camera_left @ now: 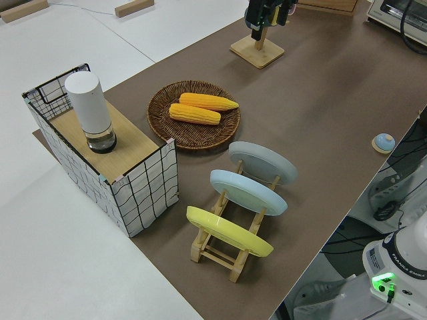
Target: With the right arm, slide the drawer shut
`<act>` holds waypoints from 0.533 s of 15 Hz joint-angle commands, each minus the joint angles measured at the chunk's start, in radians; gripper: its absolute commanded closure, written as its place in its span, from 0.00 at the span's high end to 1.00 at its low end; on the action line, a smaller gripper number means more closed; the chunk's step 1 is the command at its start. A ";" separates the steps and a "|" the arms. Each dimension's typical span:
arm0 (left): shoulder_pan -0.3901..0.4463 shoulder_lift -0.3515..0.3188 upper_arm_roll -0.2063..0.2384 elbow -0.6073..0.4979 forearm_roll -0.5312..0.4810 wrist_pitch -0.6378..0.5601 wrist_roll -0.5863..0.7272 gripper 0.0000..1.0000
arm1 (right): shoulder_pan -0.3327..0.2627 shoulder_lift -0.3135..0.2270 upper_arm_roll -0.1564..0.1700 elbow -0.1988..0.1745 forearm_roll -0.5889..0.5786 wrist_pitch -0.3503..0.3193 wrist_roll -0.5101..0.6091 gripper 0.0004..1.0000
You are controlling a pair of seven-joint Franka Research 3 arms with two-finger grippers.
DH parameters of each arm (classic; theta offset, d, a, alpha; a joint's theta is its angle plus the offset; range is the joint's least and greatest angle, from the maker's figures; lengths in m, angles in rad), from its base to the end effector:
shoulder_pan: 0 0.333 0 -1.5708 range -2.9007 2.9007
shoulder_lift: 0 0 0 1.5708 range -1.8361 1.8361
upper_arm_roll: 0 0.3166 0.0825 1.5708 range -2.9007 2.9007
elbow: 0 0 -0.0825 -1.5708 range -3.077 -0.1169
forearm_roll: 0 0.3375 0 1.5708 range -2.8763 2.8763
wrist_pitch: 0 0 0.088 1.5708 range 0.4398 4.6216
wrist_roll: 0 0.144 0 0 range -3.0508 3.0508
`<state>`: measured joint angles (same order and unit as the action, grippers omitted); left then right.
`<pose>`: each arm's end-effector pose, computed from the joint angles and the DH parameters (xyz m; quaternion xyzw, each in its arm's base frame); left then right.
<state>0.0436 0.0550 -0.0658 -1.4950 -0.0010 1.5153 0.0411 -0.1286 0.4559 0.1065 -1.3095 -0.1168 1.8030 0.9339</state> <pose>0.5183 -0.0107 0.5872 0.9993 -0.0316 -0.0173 0.0025 0.6528 -0.0413 0.4575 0.8902 -0.4539 0.0328 0.0215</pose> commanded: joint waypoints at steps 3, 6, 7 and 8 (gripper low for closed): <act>-0.007 -0.004 0.000 0.010 0.018 -0.018 -0.010 0.99 | -0.020 0.026 0.015 0.038 -0.029 -0.014 -0.032 0.00; -0.007 -0.004 0.000 0.009 0.018 -0.018 -0.010 0.99 | -0.020 0.026 0.016 0.038 -0.029 -0.016 -0.032 0.00; -0.007 -0.004 0.000 0.010 0.018 -0.018 -0.010 0.99 | -0.019 0.026 0.018 0.038 -0.029 -0.016 -0.030 0.00; -0.007 -0.004 0.000 0.010 0.018 -0.018 -0.010 0.99 | -0.013 0.026 0.018 0.038 -0.029 -0.022 -0.030 0.00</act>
<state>0.0436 0.0550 -0.0658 -1.4950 -0.0010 1.5153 0.0411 -0.1286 0.4574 0.1066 -1.3093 -0.1241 1.8029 0.9272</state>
